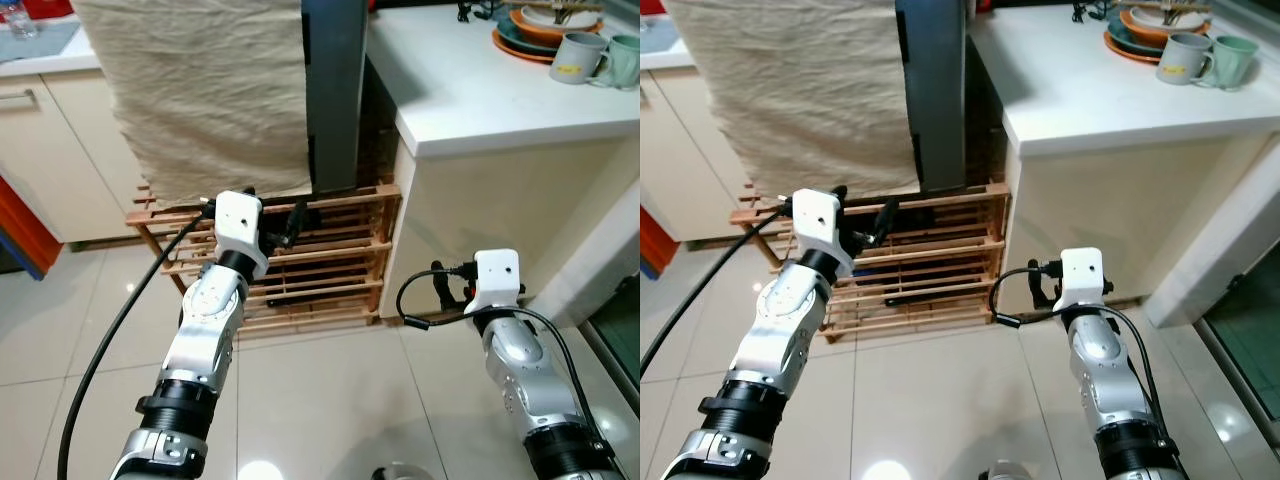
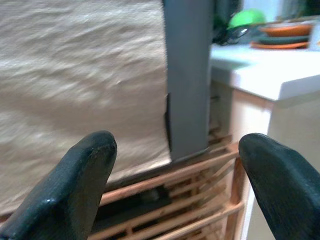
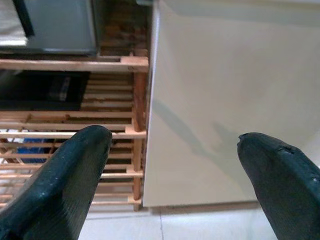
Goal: Restocking fridge
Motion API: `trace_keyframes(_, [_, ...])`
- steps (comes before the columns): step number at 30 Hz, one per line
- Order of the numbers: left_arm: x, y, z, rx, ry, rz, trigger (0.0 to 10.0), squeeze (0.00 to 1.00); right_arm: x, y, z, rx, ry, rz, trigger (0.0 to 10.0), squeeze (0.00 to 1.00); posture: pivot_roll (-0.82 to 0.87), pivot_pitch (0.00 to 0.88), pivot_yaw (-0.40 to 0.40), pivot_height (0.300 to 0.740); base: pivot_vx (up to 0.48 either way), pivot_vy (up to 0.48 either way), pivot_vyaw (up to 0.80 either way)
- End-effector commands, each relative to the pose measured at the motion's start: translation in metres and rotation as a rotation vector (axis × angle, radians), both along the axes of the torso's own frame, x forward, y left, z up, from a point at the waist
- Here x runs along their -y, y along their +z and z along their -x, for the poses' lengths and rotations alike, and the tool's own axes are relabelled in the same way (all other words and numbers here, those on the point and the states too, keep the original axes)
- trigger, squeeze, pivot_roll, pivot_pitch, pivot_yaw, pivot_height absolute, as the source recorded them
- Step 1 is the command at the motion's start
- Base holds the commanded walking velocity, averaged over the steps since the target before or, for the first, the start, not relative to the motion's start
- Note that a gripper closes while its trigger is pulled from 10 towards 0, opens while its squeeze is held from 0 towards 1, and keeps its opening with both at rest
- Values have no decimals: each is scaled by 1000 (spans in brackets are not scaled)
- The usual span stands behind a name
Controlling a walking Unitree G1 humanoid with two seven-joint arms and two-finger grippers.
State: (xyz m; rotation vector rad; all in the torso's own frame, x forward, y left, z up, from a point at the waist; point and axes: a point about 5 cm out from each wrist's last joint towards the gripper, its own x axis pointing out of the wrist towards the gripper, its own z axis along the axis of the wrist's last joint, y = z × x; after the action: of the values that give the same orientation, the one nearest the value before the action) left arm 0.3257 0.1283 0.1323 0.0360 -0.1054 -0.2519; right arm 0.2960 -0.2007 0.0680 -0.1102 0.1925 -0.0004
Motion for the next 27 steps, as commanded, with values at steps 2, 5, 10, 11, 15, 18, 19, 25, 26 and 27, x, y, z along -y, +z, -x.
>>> trace_keyframes(2, [-8,-3,2,-40,43,11,10000,0,-5,1,-2,24,19,4,10000,0,-233,0,65,740,0,458,0])
trace_keyframes(5, [-7,-5,4,-51,41,18,10000,0,-8,0,-2,26,33,2,10000,0,-232,0,64,740,0,446,0])
trace_keyframes(10, [-8,-8,5,-76,48,20,10000,0,-9,-1,-1,29,43,0,10000,0,-236,0,63,740,0,439,0])
trace_keyframes(11, [-8,-8,5,-80,50,19,10000,0,-9,-1,-1,29,43,-1,10000,0,-237,0,63,740,0,442,0])
trace_keyframes(15, [-6,-11,3,-97,48,-21,10000,0,-7,-2,1,30,43,-1,10000,0,-240,0,64,740,0,439,0])
trace_keyframes(18, [-5,-14,1,-98,57,-115,10000,0,-9,-4,3,27,53,1,10000,0,-240,0,64,740,0,150,0])
trace_keyframes(19, [-5,-14,1,-98,57,-115,10000,0,-9,-4,3,27,53,1,10000,0,-240,0,64,740,0,0,0])
trace_keyframes(25, [-7,-10,-1,-98,53,-51,10000,0,-13,-5,5,32,70,2,10000,0,-244,0,69,740,217,0,0])
trace_keyframes(26, [-7,-10,-1,-101,57,-55,10000,0,-14,-5,5,32,73,1,10000,0,-244,0,69,740,439,0,0])
trace_keyframes(27, [-8,-10,-2,-105,62,-57,10000,0,-15,-5,5,32,75,0,10000,0,-245,0,69,740,435,0,0])
